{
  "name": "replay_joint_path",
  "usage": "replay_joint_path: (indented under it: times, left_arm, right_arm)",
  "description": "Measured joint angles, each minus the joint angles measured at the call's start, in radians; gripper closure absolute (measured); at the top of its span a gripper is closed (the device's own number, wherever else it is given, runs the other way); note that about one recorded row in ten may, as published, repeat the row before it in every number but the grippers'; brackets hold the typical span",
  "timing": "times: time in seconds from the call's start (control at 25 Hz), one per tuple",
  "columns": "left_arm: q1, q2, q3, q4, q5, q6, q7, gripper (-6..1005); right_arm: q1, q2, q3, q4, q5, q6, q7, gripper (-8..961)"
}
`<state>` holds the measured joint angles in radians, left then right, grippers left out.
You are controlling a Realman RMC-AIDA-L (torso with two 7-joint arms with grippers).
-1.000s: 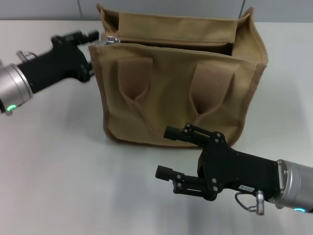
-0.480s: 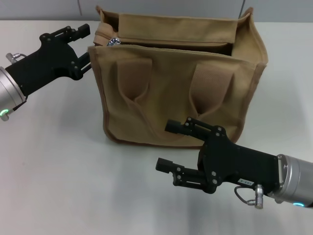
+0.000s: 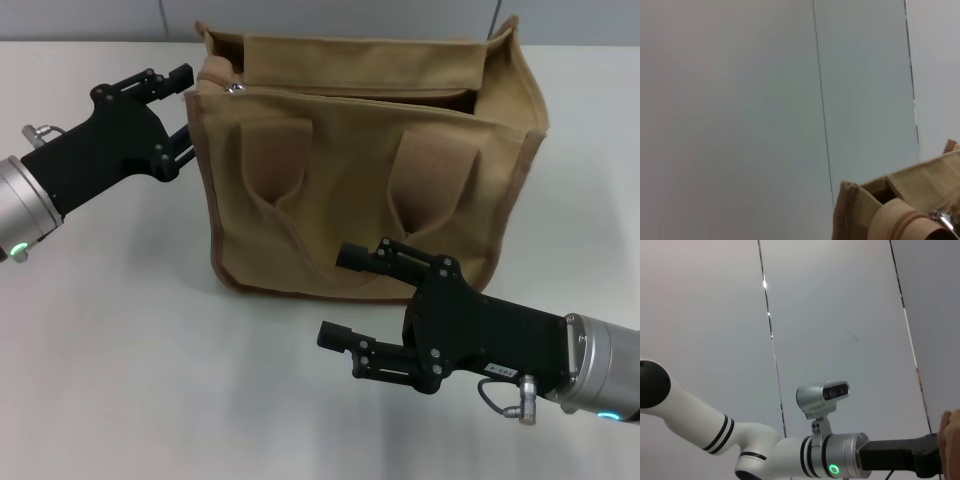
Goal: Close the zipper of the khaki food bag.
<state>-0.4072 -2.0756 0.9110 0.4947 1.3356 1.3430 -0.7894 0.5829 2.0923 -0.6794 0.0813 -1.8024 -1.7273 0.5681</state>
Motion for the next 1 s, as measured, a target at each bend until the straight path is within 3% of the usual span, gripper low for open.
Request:
replay_joint_path:
  times: [0.2, 0.52, 0.84, 1.0]
  left_arm:
    - [0.003, 0.003, -0.007, 0.006, -0.004, 0.044, -0.011, 500]
    - [0.010, 0.002, -0.013, -0.001, -0.100, 0.035, -0.025, 390]
    - [0.012, 0.001, -0.003, -0.009, -0.108, 0.033, -0.031, 372]
    - [0.013, 0.005, 0.030, 0.003, -0.048, 0.034, -0.048, 373]
  right_arm:
    - [0.000, 0.000, 0.001, 0.000, 0.000, -0.004, 0.000, 190]
    - [0.000, 0.000, 0.001, 0.000, 0.000, 0.000, -0.004, 191]
    - [0.000, 0.000, 0.001, 0.000, 0.000, 0.001, -0.004, 191]
    - [-0.003, 0.000, 0.002, 0.000, 0.000, 0.004, -0.004, 191]
